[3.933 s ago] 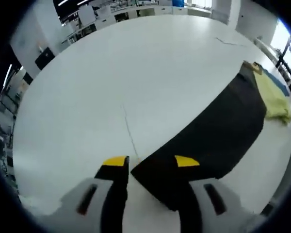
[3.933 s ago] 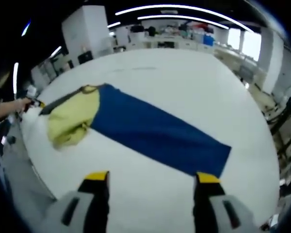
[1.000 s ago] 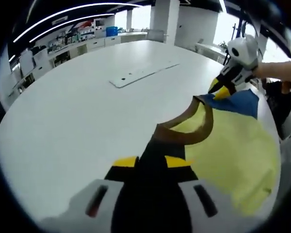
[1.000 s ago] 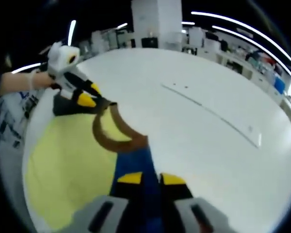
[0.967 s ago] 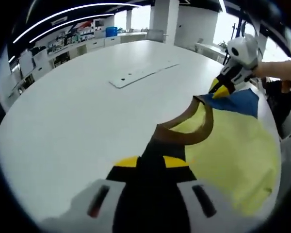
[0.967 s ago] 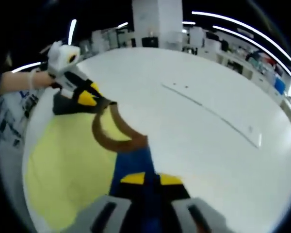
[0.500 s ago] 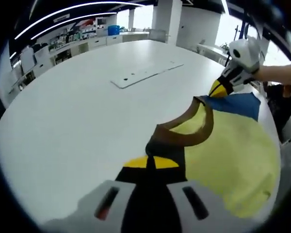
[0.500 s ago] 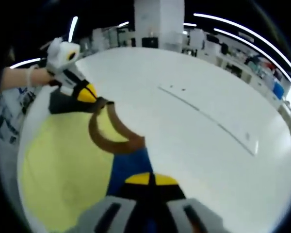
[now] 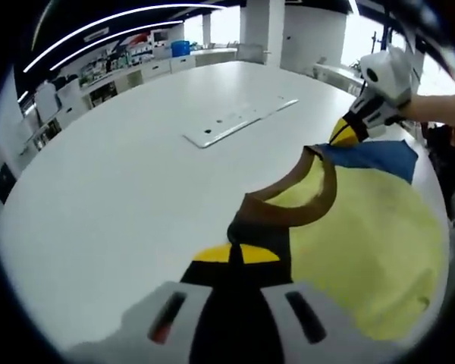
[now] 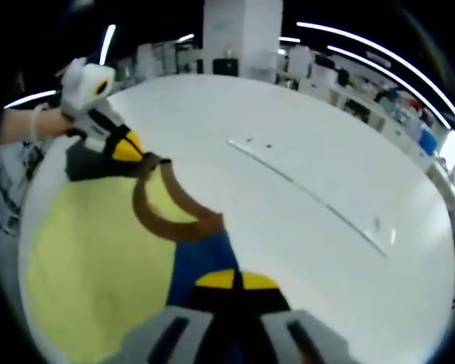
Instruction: Fold the garment on the visible template until the final outline fits inside the template.
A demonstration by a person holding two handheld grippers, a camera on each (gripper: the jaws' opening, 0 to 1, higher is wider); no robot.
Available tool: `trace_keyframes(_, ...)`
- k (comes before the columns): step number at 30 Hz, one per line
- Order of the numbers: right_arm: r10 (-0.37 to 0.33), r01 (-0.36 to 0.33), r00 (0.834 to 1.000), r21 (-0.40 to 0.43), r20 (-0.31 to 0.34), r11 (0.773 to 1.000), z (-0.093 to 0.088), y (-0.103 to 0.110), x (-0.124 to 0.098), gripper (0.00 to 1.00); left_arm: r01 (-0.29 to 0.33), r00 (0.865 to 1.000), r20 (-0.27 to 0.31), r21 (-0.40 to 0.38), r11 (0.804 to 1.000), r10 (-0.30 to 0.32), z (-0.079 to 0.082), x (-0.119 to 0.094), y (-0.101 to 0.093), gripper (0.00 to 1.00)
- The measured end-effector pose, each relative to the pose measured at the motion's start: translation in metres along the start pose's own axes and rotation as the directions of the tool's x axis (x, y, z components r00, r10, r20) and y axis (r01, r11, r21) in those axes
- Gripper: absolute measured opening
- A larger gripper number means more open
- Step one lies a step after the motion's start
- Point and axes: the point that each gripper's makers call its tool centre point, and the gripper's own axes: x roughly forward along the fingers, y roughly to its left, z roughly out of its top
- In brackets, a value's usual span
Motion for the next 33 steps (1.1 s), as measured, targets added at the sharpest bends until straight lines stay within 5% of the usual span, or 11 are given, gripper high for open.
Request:
trace_keyframes(7,-0.008,0.008,1.0,0.021,-0.004,1.0,0.001,0.0,0.0,0.0,-0.003,1.0,0.003,0.06,0.998,0.002,0.001,0.0,0.0,0.0)
trace_keyframes(9,-0.01,0.01,1.0,0.012,0.006,1.0,0.004,0.003,-0.003,0.12,0.008,1.0,-0.002,0.098,0.995,-0.008,0.0,-0.003,-0.002,0.0)
trace_keyframes(12,-0.021,0.022,0.999,-0.018,0.036,1.0,0.009,0.004,-0.008,0.4,0.013,1.0,0.011,0.12,0.993,-0.014,0.005,-0.009,-0.003,0.13)
trace_keyframes(16,-0.034,0.035,0.998,-0.031,0.046,0.999,0.008,0.011,-0.022,0.49,0.026,0.999,0.042,0.107,0.994,-0.031,0.011,-0.017,-0.004,0.35)
trace_keyframes(21,-0.044,0.046,0.998,-0.027,0.054,0.999,0.006,0.013,-0.03,0.81,0.064,0.997,0.035,0.106,0.992,-0.068,0.005,-0.028,-0.01,0.72)
trace_keyframes(29,-0.042,0.043,0.999,-0.041,0.029,0.998,-0.014,0.026,-0.05,0.93,0.111,0.991,0.067,0.046,0.993,-0.113,0.005,-0.06,-0.035,0.89)
trace_keyframes(33,-0.047,0.049,0.998,-0.026,0.045,0.998,-0.015,0.033,-0.067,0.98,0.126,0.986,0.112,0.01,0.992,-0.126,0.012,-0.07,-0.032,0.97)
